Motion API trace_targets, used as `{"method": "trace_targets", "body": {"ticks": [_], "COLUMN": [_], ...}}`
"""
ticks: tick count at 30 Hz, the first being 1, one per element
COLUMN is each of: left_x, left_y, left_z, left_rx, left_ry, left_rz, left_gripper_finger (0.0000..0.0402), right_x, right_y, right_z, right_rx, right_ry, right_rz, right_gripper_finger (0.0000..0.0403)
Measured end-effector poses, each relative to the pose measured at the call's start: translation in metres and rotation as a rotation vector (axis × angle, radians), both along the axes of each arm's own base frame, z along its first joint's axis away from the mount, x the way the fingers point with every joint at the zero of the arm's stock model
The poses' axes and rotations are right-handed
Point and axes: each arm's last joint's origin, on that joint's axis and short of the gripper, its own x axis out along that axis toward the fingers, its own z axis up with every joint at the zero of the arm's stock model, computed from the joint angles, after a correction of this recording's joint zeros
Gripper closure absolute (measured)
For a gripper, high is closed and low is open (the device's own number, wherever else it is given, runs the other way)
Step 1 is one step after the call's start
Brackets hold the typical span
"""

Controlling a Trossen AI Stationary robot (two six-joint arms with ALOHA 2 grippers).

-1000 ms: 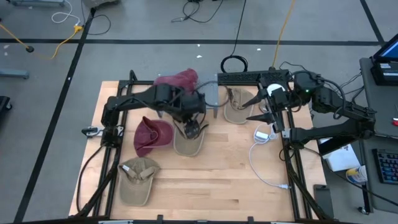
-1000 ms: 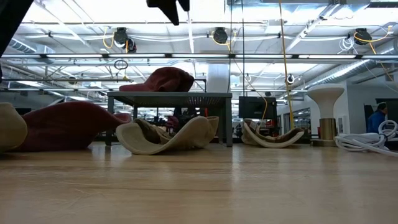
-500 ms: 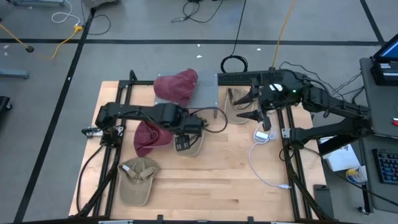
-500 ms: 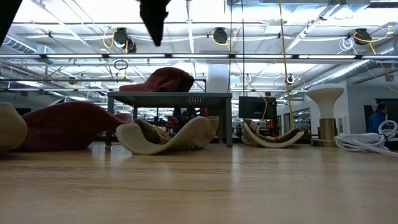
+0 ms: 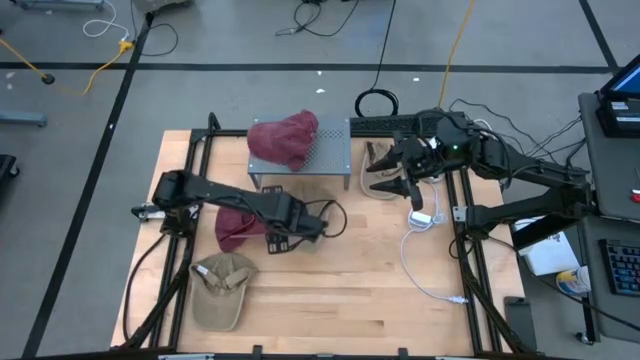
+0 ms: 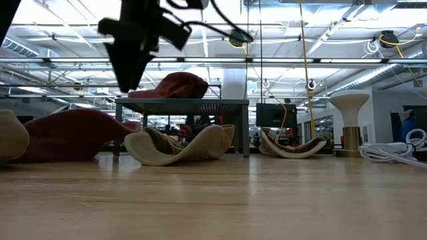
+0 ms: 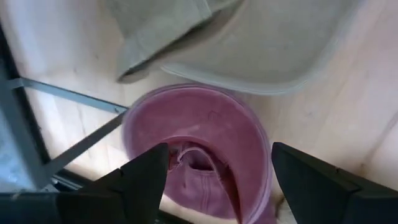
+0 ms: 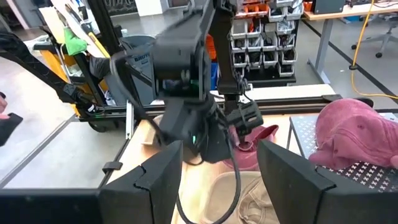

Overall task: Pick & Place hat
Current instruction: Stack the dark red cap on the dark red cap on the shelf

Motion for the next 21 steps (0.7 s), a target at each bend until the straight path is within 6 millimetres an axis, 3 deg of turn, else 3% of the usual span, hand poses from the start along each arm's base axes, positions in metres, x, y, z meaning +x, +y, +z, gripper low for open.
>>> {"method": "trace_targets", "body": {"ticks": [6, 21], "left_x": [-0.007, -0.031], "left_y": [-0.014, -0.027], "left_z": [-0.028, -0.065], "left_rx": [-0.024, 0.009], "left_ry": [0.024, 0.123], "left_rz": [-0.016, 0.016], "left_gripper_finger": [0.0128, 0.0132], "right_x": [0.0, 0.001], "right_y": [0.0, 0.0], "right_z": [0.0, 0.006], "right_rx": [-0.001, -0.014], "right_ry": [0.0, -0.063], "right_rz": [-0.001, -0.003], "right_gripper_finger": [0.0202, 0.0202]}}
